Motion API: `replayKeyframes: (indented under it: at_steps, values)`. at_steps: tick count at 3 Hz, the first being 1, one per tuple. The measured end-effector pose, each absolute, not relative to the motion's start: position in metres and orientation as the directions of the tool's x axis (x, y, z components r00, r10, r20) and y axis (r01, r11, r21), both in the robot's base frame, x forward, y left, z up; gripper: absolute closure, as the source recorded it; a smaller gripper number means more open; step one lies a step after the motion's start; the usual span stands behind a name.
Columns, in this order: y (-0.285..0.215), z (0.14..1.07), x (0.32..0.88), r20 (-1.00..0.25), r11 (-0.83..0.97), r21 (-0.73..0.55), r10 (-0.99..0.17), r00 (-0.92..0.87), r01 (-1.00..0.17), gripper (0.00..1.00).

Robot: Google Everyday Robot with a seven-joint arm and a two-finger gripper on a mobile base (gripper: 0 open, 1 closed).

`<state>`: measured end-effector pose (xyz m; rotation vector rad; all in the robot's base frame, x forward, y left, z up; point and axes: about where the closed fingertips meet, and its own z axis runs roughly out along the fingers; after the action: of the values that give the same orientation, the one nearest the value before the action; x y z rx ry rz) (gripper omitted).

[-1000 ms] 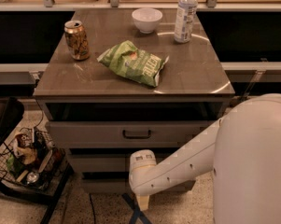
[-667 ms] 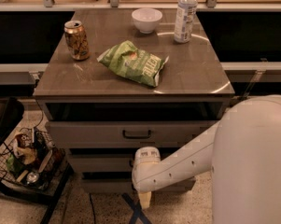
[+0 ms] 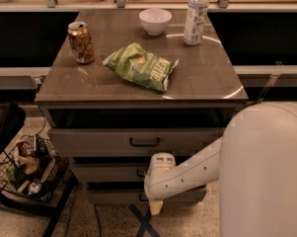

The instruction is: Open middle drawer

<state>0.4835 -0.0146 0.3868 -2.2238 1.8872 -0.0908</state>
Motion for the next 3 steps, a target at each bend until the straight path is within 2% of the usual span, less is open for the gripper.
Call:
replayKeyframes:
  at_steps: [3]
  values:
    - [-0.0155,0.3863,0.4828,-0.098,-0.148,-0.204,-0.98,0.171,-0.968,0.87]
